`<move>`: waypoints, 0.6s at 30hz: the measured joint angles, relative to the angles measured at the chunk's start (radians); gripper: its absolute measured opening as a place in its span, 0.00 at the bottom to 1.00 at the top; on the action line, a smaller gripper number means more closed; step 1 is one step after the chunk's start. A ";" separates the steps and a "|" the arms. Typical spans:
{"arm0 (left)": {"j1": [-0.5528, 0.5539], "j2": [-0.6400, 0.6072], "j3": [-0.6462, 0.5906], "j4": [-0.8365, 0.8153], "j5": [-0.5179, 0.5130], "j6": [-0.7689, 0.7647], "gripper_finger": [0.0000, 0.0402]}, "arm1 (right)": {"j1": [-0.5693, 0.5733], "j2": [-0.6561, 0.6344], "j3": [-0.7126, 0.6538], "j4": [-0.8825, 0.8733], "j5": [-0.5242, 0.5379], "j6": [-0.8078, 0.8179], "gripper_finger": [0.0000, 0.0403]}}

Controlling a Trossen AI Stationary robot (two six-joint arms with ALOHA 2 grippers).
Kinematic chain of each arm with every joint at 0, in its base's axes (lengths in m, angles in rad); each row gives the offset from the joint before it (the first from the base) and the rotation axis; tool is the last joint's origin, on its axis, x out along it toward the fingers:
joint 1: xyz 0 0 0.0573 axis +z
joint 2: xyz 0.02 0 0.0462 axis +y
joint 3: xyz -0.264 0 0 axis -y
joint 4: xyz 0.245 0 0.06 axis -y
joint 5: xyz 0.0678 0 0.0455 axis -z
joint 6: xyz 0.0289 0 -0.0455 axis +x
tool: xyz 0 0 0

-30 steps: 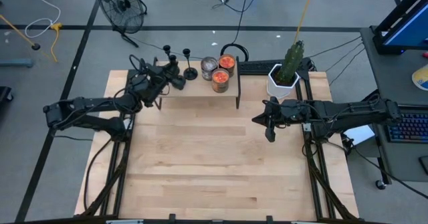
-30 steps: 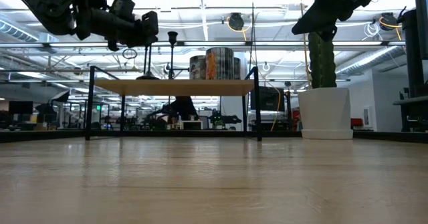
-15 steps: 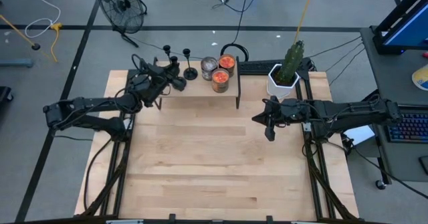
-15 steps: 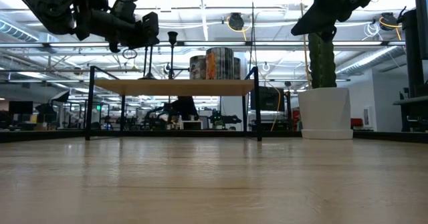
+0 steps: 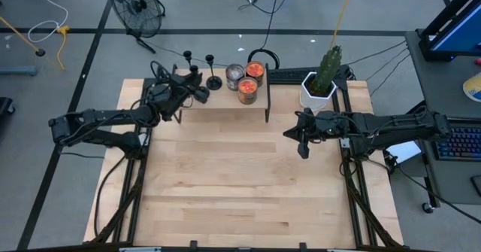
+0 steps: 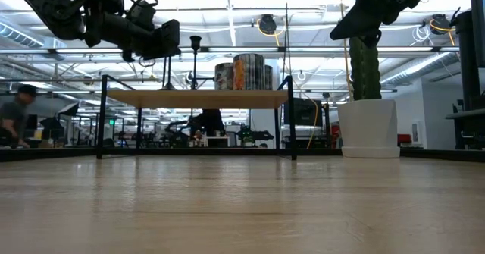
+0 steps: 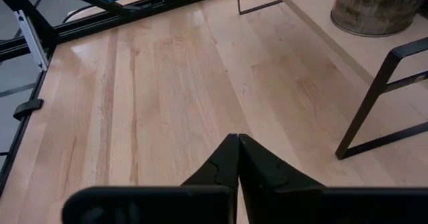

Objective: Pick & Place candle stick holders
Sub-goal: Put the black candle holder on the shelf

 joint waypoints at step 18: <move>0.000 -0.014 0.000 0.004 -0.011 0.003 0.50 | 0.000 0.000 0.000 0.000 0.000 0.025 0.00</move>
